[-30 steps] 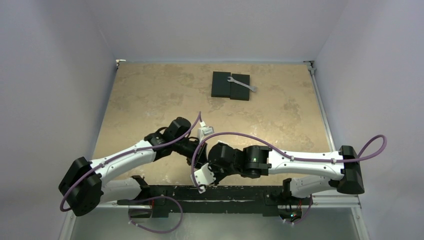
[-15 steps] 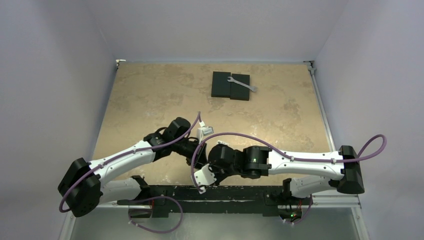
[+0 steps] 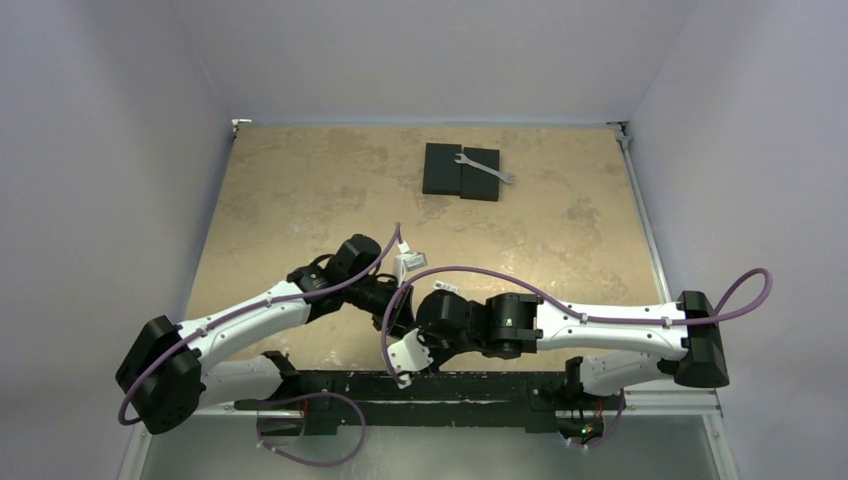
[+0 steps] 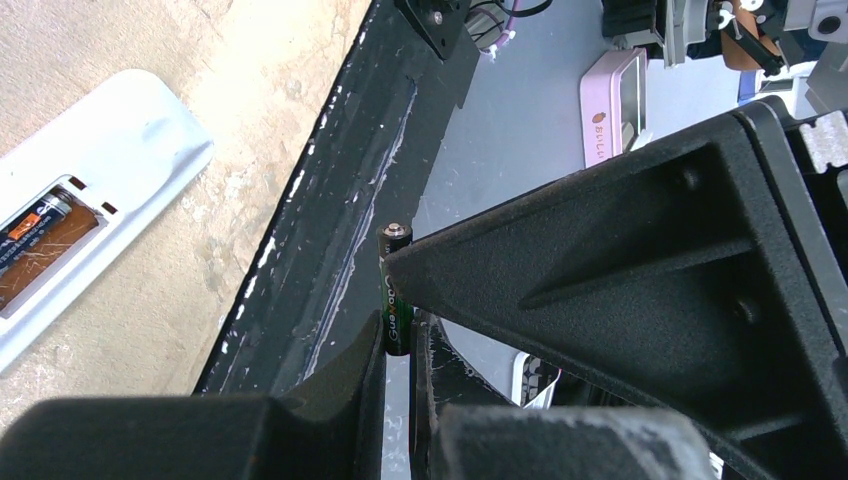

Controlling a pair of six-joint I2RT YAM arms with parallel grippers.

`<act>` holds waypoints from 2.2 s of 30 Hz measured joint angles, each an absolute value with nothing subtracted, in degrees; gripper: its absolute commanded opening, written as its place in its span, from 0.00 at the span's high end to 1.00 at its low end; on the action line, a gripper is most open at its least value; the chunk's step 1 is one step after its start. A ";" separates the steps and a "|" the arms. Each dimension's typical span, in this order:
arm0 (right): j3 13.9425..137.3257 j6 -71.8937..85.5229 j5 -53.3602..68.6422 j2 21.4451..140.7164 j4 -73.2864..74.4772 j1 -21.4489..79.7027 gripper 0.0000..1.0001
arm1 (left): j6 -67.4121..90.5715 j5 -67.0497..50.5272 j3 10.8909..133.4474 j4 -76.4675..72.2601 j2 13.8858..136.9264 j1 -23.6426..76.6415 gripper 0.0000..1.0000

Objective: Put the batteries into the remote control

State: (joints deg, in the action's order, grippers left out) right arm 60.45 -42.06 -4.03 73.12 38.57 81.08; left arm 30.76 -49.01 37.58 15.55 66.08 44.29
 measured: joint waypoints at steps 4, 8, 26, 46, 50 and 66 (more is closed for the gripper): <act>60.45 -42.06 -4.47 73.14 38.48 81.14 0.59 | 30.76 -49.01 37.58 15.51 66.08 44.27 1.00; 60.42 -42.06 -5.32 73.71 38.22 81.36 0.59 | 30.76 -48.62 37.58 15.57 66.08 44.25 1.00; 60.38 -42.00 -8.12 75.68 37.47 81.38 1.00 | 30.61 -46.92 37.58 16.12 66.08 43.97 1.00; 60.90 -40.91 -8.56 77.71 36.86 81.38 1.00 | 30.33 -44.07 37.58 18.41 65.36 43.88 0.98; 60.45 -40.56 -8.54 76.77 36.62 81.36 1.00 | 30.35 -44.34 37.58 17.98 65.36 43.88 0.84; 59.00 -38.06 -8.43 74.74 39.03 81.38 1.00 | 30.24 -40.29 37.93 18.59 62.17 43.88 0.64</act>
